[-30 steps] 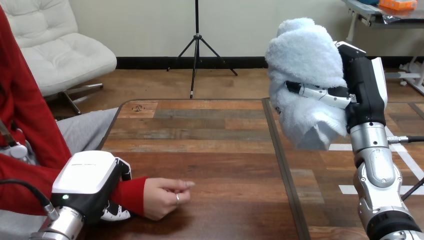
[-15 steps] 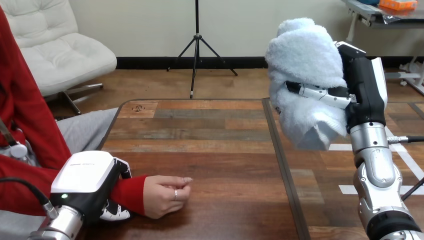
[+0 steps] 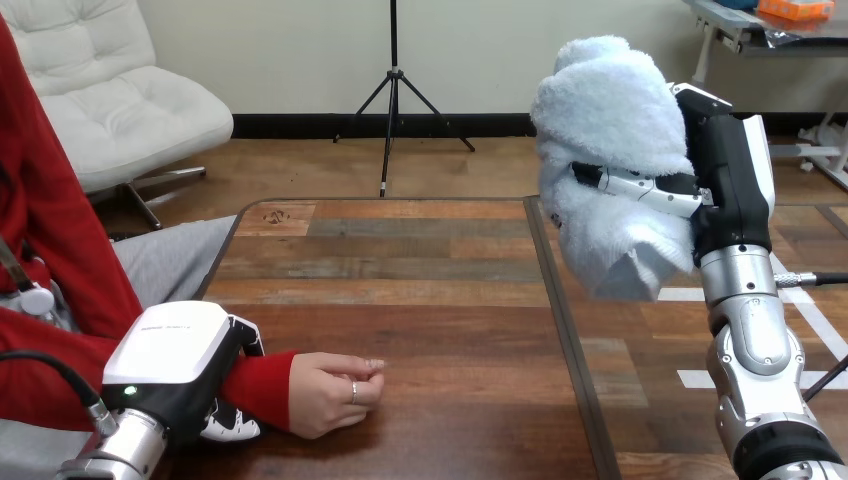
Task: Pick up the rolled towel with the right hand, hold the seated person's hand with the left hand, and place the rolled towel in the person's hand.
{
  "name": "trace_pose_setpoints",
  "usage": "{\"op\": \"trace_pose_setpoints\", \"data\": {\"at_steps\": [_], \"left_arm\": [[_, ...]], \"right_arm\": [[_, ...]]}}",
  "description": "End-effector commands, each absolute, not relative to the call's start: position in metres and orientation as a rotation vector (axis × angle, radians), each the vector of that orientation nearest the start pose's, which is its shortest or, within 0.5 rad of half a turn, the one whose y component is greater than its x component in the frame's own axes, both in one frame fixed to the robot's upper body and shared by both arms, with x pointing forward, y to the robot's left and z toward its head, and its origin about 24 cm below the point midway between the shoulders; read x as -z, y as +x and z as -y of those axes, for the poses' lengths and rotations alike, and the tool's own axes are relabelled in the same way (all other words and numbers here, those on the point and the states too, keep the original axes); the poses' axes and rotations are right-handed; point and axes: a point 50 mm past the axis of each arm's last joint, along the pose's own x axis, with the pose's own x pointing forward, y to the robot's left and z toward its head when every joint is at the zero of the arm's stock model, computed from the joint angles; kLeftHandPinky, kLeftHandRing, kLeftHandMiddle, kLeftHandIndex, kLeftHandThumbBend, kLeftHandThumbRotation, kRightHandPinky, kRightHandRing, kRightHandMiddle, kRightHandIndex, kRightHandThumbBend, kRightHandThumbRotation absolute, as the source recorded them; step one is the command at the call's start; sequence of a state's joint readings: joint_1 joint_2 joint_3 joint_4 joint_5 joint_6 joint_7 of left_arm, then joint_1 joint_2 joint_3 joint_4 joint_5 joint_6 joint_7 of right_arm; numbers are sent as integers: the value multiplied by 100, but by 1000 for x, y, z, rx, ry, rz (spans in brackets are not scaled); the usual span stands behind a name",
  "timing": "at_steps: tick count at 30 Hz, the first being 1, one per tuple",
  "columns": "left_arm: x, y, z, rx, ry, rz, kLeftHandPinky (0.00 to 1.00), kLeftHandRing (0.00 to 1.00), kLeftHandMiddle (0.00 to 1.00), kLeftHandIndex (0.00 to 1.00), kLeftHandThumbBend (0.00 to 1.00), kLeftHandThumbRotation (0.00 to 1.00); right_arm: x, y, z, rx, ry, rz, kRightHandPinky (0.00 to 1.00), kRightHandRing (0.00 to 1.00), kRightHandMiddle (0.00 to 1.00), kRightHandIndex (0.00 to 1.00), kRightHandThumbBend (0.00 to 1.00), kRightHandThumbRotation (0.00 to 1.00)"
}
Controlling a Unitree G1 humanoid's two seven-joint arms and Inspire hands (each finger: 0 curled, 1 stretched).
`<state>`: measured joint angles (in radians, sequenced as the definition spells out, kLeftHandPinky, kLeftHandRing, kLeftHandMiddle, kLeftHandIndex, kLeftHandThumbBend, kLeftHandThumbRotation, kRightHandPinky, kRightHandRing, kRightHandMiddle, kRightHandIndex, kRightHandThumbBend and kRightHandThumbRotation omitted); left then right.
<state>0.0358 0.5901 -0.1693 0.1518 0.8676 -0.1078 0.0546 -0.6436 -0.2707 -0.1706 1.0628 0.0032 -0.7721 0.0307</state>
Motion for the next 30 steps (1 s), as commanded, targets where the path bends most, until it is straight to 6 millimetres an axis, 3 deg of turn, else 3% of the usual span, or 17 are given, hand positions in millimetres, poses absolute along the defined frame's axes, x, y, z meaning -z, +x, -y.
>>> {"op": "trace_pose_setpoints", "data": {"at_steps": [1, 17, 30], "left_arm": [[-37, 250, -226, 245, 1442, 18, 35, 42, 47, 49, 80, 0], [-37, 250, -226, 279, 1481, 0, 42, 52, 58, 58, 85, 0], [-38, 250, -227, 331, 1529, -32, 62, 67, 69, 67, 91, 4]], "right_arm": [[-106, 351, 219, 86, -186, 465, 24, 29, 36, 41, 81, 0], [-106, 351, 219, 86, -183, 463, 23, 29, 36, 41, 81, 0], [-105, 351, 219, 86, -182, 460, 23, 29, 36, 41, 81, 0]]}}
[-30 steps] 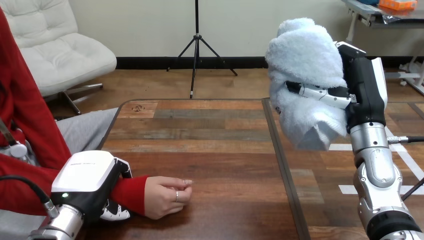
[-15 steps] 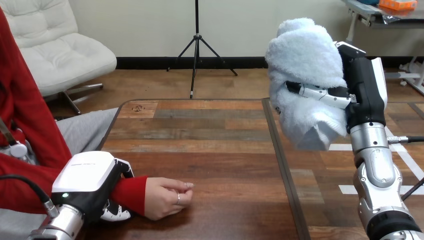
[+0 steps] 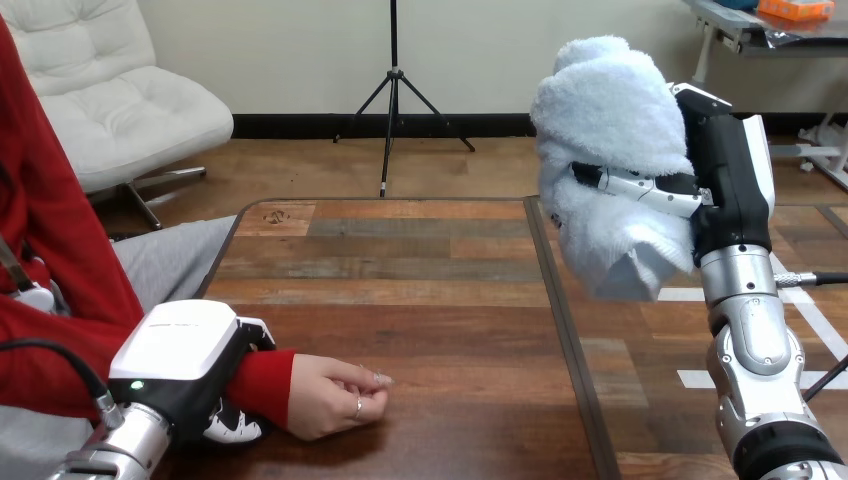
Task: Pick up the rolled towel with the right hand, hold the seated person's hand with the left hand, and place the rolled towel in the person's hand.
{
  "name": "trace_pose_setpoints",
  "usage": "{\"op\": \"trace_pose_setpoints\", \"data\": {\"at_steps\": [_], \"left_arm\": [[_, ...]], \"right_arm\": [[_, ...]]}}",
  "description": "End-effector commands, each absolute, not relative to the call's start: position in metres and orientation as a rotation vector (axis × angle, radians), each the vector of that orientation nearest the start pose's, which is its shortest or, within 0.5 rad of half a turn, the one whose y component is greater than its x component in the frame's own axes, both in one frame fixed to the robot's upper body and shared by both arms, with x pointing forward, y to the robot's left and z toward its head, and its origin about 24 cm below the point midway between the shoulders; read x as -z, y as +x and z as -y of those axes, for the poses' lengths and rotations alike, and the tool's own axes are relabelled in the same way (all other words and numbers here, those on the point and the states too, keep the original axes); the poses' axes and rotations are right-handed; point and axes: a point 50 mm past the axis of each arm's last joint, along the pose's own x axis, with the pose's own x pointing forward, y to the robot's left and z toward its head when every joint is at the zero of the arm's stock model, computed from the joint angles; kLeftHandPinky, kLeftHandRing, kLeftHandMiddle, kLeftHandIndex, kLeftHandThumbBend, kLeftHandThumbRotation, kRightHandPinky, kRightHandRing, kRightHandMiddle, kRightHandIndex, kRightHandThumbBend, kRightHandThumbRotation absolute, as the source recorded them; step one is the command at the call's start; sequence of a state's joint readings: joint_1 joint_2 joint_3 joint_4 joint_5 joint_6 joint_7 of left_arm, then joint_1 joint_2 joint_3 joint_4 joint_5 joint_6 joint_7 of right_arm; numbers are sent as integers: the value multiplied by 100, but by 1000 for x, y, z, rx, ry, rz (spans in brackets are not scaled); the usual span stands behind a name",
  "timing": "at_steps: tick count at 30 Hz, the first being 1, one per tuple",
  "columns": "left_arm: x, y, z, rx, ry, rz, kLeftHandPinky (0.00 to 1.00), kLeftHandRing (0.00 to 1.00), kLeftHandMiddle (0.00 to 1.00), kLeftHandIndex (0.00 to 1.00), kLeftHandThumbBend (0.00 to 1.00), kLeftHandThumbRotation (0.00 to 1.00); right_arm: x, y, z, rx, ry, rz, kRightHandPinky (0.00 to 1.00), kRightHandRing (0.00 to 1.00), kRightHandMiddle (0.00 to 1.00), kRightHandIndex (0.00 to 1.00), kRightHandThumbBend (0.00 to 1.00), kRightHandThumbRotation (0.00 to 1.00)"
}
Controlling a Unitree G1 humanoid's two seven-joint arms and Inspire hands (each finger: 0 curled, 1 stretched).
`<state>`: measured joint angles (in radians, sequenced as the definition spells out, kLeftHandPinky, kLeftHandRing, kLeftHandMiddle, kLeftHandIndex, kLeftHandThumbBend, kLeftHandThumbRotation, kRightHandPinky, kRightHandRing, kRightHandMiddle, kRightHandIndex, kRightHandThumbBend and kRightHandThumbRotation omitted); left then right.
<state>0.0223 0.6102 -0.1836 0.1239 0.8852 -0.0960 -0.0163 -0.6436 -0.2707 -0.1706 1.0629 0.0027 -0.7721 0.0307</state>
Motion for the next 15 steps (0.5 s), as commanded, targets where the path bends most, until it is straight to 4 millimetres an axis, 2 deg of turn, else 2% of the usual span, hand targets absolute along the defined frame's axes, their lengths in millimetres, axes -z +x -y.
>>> {"op": "trace_pose_setpoints", "data": {"at_steps": [1, 7, 15], "left_arm": [[-38, 250, -227, 335, 1527, -37, 63, 67, 69, 68, 91, 5], [-39, 250, -227, 359, 1526, -61, 67, 70, 72, 70, 93, 8], [-39, 250, -228, 382, 1525, -79, 67, 71, 73, 71, 93, 10]], "right_arm": [[-105, 351, 219, 86, -182, 461, 23, 29, 36, 41, 81, 0], [-106, 351, 219, 85, -185, 463, 23, 29, 36, 41, 81, 0], [-106, 352, 219, 87, -189, 460, 23, 29, 36, 41, 81, 0]]}}
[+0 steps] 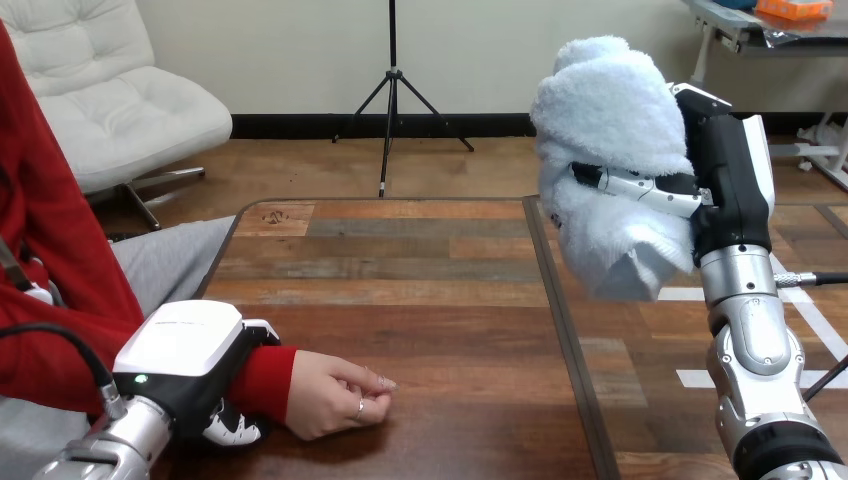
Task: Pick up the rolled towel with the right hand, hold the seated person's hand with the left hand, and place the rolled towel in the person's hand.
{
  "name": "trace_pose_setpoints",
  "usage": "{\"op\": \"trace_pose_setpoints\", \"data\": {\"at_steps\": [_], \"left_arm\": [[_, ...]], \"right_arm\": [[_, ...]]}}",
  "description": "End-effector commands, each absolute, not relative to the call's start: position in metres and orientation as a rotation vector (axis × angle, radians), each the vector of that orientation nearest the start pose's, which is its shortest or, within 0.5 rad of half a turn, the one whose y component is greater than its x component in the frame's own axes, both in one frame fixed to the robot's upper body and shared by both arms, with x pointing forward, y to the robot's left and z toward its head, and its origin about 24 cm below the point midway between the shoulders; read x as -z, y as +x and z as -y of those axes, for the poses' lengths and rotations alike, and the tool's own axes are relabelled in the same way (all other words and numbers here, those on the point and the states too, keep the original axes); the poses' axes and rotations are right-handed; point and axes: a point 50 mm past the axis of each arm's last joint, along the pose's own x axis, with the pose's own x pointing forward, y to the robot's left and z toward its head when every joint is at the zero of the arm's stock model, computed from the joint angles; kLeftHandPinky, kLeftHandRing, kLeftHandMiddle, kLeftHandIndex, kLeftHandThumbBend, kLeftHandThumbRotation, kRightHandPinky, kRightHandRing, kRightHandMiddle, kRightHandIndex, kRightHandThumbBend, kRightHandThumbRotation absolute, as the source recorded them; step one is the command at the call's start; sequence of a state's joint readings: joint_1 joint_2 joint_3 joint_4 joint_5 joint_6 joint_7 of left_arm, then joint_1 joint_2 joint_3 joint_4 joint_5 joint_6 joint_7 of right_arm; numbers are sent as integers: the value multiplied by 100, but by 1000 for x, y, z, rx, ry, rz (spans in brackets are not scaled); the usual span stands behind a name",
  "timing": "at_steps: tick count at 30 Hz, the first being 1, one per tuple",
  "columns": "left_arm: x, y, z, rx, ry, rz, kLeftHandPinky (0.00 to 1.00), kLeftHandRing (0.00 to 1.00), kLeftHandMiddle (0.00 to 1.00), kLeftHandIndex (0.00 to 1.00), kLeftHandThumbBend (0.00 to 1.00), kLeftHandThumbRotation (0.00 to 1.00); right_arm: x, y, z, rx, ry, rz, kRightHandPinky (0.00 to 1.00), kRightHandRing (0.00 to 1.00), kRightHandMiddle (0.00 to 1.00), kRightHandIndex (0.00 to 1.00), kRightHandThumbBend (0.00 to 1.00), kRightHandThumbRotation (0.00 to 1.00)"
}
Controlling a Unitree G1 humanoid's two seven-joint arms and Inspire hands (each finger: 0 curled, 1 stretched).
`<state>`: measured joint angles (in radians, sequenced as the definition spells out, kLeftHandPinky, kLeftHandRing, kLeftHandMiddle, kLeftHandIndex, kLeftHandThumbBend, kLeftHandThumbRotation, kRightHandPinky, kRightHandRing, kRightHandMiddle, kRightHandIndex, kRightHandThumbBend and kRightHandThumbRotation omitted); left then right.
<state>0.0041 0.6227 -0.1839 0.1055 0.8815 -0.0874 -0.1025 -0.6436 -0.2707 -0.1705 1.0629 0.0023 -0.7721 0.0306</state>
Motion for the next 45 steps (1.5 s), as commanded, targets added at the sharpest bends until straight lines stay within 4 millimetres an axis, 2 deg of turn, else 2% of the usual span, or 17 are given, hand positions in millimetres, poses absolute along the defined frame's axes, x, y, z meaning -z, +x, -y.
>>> {"op": "trace_pose_setpoints", "data": {"at_steps": [1, 12, 15, 17, 29, 36, 45], "left_arm": [[-39, 250, -228, 383, 1524, -81, 67, 71, 72, 71, 93, 10], [-40, 251, -227, 382, 1527, -96, 61, 69, 70, 67, 90, 2], [-41, 251, -226, 379, 1539, -91, 57, 65, 66, 64, 89, 1], [-41, 251, -226, 376, 1537, -83, 51, 58, 60, 60, 88, 0], [-41, 251, -225, 318, 1523, -57, 30, 35, 39, 41, 83, 0], [-40, 251, -225, 294, 1473, -65, 22, 26, 31, 33, 76, 0], [-40, 252, -225, 273, 1475, -49, 20, 25, 30, 31, 71, 0]], "right_arm": [[-106, 352, 219, 87, -191, 461, 23, 29, 36, 41, 81, 0], [-106, 352, 219, 86, -192, 466, 23, 29, 36, 41, 81, 0], [-106, 351, 219, 86, -191, 467, 23, 29, 36, 41, 80, 0], [-107, 352, 219, 87, -191, 467, 24, 29, 36, 41, 80, 0], [-106, 352, 219, 92, -183, 464, 24, 29, 36, 41, 81, 0], [-106, 352, 219, 90, -195, 463, 24, 29, 36, 41, 81, 0], [-106, 352, 220, 90, -182, 462, 24, 29, 36, 41, 81, 0]]}}
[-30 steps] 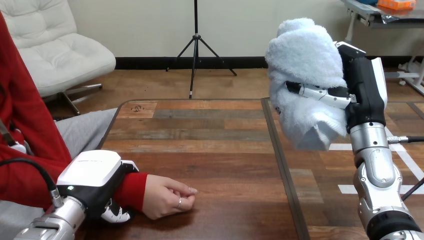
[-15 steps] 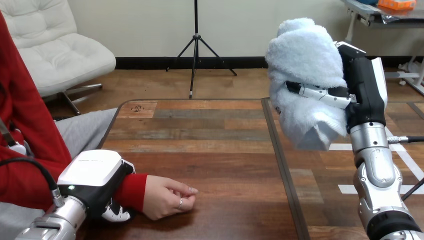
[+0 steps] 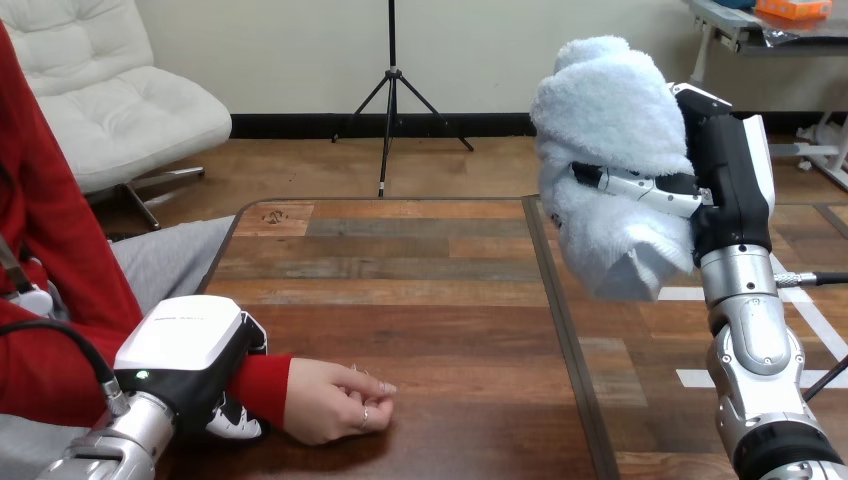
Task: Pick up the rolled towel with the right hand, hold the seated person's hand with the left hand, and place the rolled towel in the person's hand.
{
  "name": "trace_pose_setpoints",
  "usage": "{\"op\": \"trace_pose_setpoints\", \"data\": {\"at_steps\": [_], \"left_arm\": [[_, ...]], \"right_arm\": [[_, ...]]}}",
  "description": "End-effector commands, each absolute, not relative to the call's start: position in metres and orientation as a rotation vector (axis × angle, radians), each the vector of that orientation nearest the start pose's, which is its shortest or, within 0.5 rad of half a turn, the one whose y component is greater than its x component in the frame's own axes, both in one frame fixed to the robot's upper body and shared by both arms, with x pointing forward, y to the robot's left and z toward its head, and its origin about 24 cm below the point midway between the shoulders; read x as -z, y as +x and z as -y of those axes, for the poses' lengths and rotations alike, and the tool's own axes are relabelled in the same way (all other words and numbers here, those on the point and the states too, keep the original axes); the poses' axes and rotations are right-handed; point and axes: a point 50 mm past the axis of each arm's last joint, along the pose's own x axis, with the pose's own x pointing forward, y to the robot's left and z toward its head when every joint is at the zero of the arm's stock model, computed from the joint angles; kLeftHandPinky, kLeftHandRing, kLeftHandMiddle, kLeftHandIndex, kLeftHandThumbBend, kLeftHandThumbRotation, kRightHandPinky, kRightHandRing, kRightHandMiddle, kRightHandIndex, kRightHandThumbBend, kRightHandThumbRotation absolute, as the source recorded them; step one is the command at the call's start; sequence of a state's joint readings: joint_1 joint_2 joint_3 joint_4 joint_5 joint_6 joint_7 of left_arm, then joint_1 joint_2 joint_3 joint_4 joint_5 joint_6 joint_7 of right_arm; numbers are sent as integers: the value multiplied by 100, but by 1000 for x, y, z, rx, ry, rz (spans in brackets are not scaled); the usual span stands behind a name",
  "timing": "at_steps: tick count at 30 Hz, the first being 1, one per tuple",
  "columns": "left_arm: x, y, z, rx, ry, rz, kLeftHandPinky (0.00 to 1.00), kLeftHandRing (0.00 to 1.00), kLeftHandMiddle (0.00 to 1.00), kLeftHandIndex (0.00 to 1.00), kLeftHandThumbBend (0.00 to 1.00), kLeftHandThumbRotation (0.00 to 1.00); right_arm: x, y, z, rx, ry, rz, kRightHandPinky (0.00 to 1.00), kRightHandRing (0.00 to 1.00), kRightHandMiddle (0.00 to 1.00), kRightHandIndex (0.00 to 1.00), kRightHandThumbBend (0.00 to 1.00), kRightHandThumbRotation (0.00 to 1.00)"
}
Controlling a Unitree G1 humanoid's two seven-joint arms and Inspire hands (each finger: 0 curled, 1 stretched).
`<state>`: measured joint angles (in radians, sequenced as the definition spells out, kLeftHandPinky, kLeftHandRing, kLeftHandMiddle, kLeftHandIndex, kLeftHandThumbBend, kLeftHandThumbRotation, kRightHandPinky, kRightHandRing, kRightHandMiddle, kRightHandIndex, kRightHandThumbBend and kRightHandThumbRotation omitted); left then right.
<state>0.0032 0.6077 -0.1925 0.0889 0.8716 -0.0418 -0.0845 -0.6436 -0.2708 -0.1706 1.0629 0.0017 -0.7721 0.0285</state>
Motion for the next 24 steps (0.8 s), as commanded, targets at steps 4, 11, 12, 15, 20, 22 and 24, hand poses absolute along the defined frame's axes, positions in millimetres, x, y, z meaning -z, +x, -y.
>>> {"op": "trace_pose_setpoints", "data": {"at_steps": [4, 11, 12, 15, 20, 22, 24], "left_arm": [[-40, 252, -226, 263, 1473, -41, 20, 25, 30, 32, 70, 0], [-40, 252, -226, 245, 1440, -49, 19, 24, 30, 31, 69, 0], [-40, 252, -226, 242, 1427, -54, 19, 25, 30, 31, 69, 0], [-40, 252, -226, 238, 1405, -59, 18, 25, 30, 31, 68, 0], [-41, 252, -227, 235, 1386, -57, 18, 25, 30, 30, 66, 0], [-41, 252, -227, 227, 1377, -47, 18, 25, 30, 30, 65, 0], [-41, 252, -226, 221, 1370, -34, 18, 25, 30, 30, 65, 0]], "right_arm": [[-106, 352, 219, 91, -177, 461, 24, 29, 36, 41, 81, 0], [-106, 352, 219, 91, -182, 460, 24, 29, 36, 41, 81, 0], [-106, 352, 219, 90, -183, 461, 24, 29, 36, 41, 81, 0], [-106, 352, 219, 89, -185, 463, 24, 29, 36, 41, 81, 0], [-106, 352, 219, 89, -187, 462, 24, 29, 36, 41, 81, 0], [-106, 352, 219, 88, -191, 462, 23, 29, 36, 41, 81, 0], [-107, 352, 219, 88, -194, 464, 23, 29, 36, 41, 81, 0]]}}
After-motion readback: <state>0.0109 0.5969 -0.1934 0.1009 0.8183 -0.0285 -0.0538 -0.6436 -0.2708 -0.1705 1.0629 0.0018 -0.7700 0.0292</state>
